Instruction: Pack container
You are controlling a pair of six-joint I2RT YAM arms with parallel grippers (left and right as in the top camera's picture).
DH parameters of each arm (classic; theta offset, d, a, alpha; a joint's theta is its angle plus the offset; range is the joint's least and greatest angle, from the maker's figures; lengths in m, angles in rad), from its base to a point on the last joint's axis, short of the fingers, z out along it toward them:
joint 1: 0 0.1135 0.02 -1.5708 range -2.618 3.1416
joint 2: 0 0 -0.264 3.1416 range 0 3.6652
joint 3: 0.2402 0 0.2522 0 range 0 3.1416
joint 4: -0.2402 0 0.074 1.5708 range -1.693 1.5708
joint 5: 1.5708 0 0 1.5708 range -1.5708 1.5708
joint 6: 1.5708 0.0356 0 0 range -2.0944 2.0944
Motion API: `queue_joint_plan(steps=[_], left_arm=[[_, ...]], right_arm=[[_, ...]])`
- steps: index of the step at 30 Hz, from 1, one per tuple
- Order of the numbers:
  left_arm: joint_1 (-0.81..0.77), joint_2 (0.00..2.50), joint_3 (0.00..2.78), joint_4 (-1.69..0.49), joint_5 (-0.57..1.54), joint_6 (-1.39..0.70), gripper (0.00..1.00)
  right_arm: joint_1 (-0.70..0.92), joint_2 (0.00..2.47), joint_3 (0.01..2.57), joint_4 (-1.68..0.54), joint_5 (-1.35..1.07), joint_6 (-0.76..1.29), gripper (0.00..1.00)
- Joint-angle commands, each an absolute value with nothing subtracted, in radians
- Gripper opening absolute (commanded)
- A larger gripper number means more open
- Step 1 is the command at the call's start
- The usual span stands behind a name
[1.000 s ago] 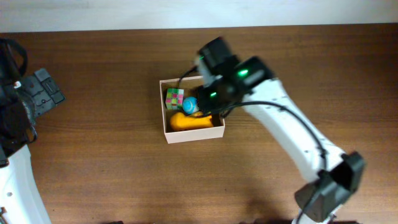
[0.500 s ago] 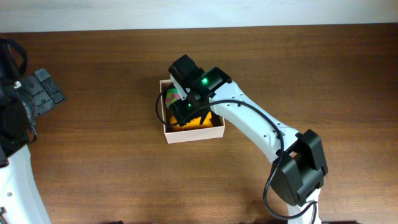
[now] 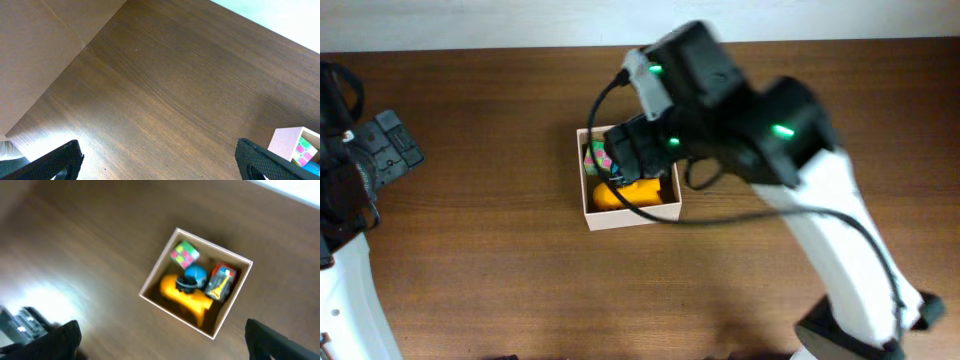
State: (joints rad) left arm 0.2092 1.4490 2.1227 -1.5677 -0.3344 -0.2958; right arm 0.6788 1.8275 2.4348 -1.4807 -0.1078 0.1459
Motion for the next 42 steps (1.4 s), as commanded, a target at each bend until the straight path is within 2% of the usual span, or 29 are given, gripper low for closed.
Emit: queue_joint_plan(steps=[1, 6, 16, 25, 30, 31, 35, 42], left_arm=[[0.213, 1.438, 2.129, -1.568, -0.352, -0.295, 0.99], [0.213, 1.438, 2.129, -1.568, -0.352, -0.295, 0.99], [0.213, 1.438, 2.129, -1.568, -0.352, -0.295, 0.99], [0.213, 1.438, 2.129, -1.568, -0.352, -0.295, 0.99], [0.213, 1.438, 2.129, -1.568, -0.352, -0.295, 0.99], [0.213, 1.438, 2.129, -1.568, -0.352, -0.295, 0.99], [0.213, 1.438, 2.129, -1.568, -0.352, -0.295, 0.99], [0.213, 1.438, 2.129, -1.568, -0.352, -0.295, 0.99]], right_arm=[[0.679, 1.808, 2.452, -1.514, -0.113, 0.139, 0.99], [0.576, 1.743, 2.452, -1.534, 0.037, 0.287, 0.99], [0.252, 1.517, 2.452, -1.508, 0.078, 0.164, 0.99], [0.124, 1.354, 2.325, -1.441, 0.22, 0.141, 0.99], [0.07, 1.196, 2.016, -1.246, 0.221, 0.093, 0.99], [0.05, 1.124, 1.859, -1.158, 0.21, 0.093, 0.99], [0.017, 0.967, 1.504, -0.951, 0.194, 0.093, 0.99], [-0.007, 0.725, 0.964, -0.648, 0.187, 0.094, 0.99]])
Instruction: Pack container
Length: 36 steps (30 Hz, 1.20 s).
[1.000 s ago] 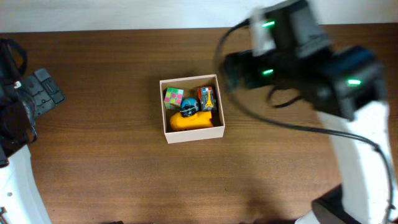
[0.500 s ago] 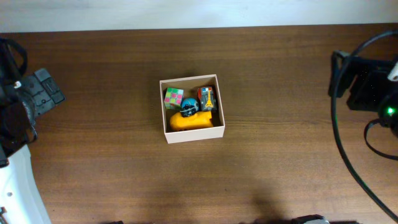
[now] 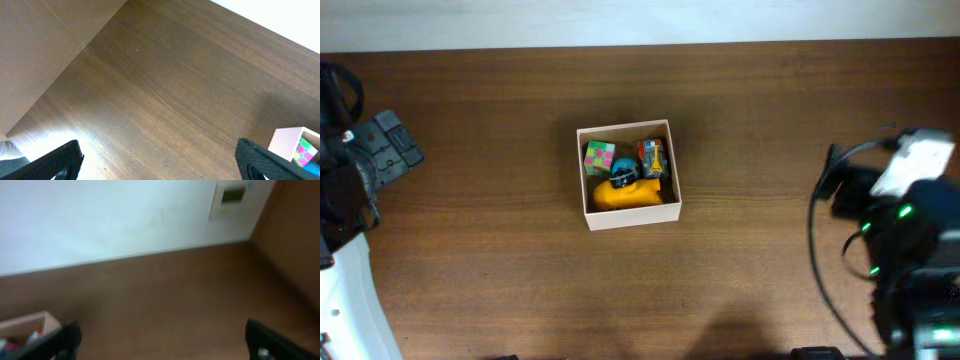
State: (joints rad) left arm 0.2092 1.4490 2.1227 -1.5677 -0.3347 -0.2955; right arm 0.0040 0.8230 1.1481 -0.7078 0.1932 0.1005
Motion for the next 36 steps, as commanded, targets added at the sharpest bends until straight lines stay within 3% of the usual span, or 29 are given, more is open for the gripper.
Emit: queue_joint_plan(steps=[1, 8, 19, 36], left_arm=[[0.213, 1.438, 2.129, -1.568, -0.352, -0.295, 0.99], [0.213, 1.438, 2.129, -1.568, -0.352, -0.295, 0.99], [0.213, 1.438, 2.129, -1.568, -0.352, -0.295, 0.99], [0.213, 1.438, 2.129, -1.568, -0.352, -0.295, 0.99]], right_arm=[[-0.007, 0.667, 0.852, -0.606, 0.188, 0.093, 0.99], [-0.007, 0.458, 0.548, -0.539, 0.187, 0.117, 0.99], [-0.007, 0.087, 0.301, -0.549, 0.134, 0.117, 0.99], [-0.007, 0.003, 0.172, -0.561, 0.078, 0.116, 0.99]])
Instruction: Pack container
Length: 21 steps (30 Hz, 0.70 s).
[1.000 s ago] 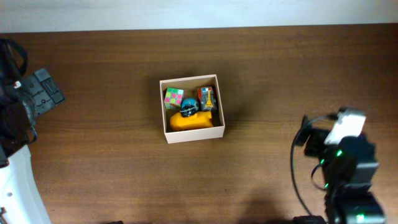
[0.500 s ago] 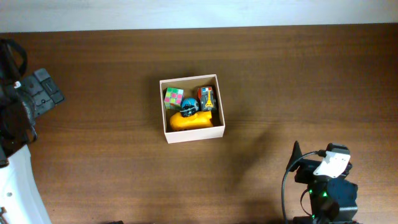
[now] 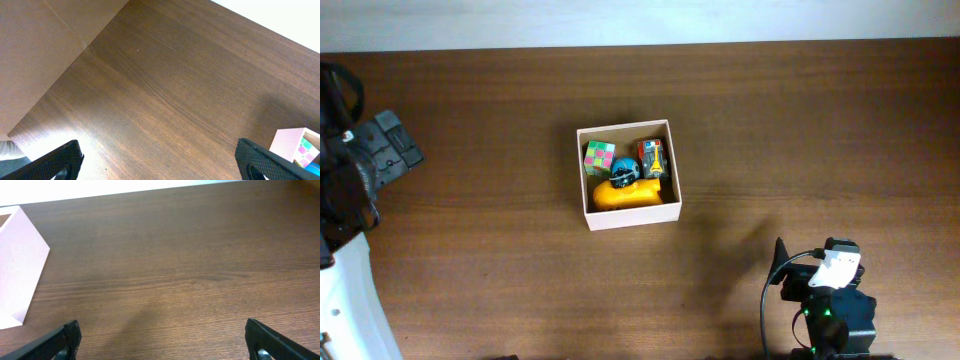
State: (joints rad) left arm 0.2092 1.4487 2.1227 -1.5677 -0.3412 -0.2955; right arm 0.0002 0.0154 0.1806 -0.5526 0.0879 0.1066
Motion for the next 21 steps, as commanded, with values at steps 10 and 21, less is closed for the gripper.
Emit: queue_joint_plan(steps=[10, 21], left_arm=[[0.213, 1.438, 2.129, -1.568, -0.352, -0.295, 0.99], [0.213, 1.438, 2.129, -1.568, -0.352, -0.295, 0.99]], right_arm=[[-0.007, 0.004, 0.172, -0.629, 0.079, 0.116, 0.99], [-0.007, 0.004, 0.172, -0.633, 0.079, 0.116, 0.99]])
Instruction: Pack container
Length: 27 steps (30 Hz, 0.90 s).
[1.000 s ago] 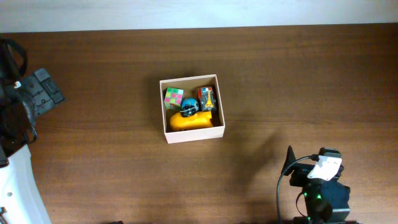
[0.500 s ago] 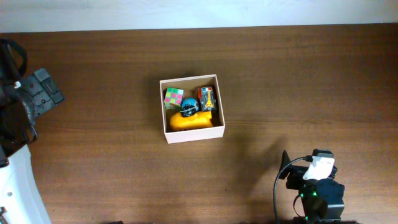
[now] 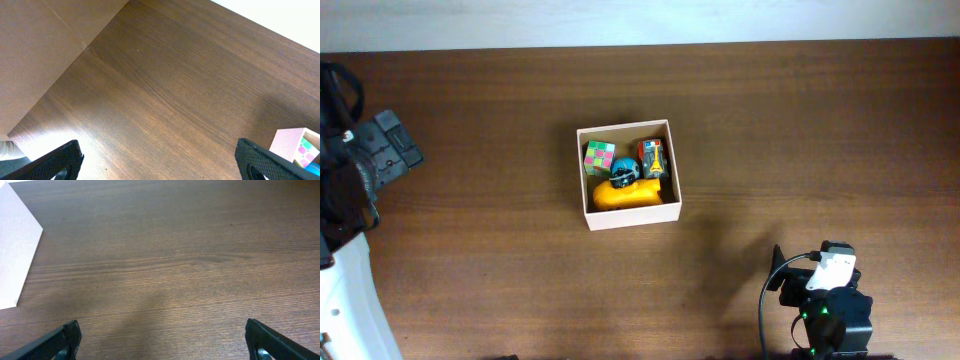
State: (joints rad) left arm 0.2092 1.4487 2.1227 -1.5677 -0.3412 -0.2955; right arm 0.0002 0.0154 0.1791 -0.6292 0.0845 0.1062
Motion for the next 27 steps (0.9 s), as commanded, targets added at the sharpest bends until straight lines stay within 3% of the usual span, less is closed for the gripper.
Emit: queue_joint_plan(steps=[1, 7, 11, 16, 23, 27], left_arm=[[0.212, 1.438, 2.129, -1.568, -0.352, -0.295, 0.99], [0.212, 1.359, 2.09, -1.568, -0.353, -0.295, 0.99], [0.212, 1.221, 1.915, -1.525, -0.418, -0.295, 0.99], [0.212, 1.008, 1.594, -1.249, -0.336, -0.294, 0.99], [0.212, 0.689, 1.037, -0.713, -0.044, -0.185, 0.99], [0.21, 0.563, 0.788, -0.552, -0.023, -0.185, 0.99]], right_arm=[[-0.007, 0.004, 0.172, -0.633, 0.079, 0.116, 0.99], [-0.007, 0.003, 0.172, -0.633, 0.079, 0.116, 0.99], [-0.007, 0.003, 0.172, -0.633, 0.079, 0.116, 0.99], [-0.007, 0.004, 0.172, -0.633, 0.079, 0.116, 0.99], [-0.007, 0.004, 0.172, -0.633, 0.079, 0.116, 0.99], [-0.007, 0.004, 0.172, -0.633, 0.079, 0.116, 0.99]])
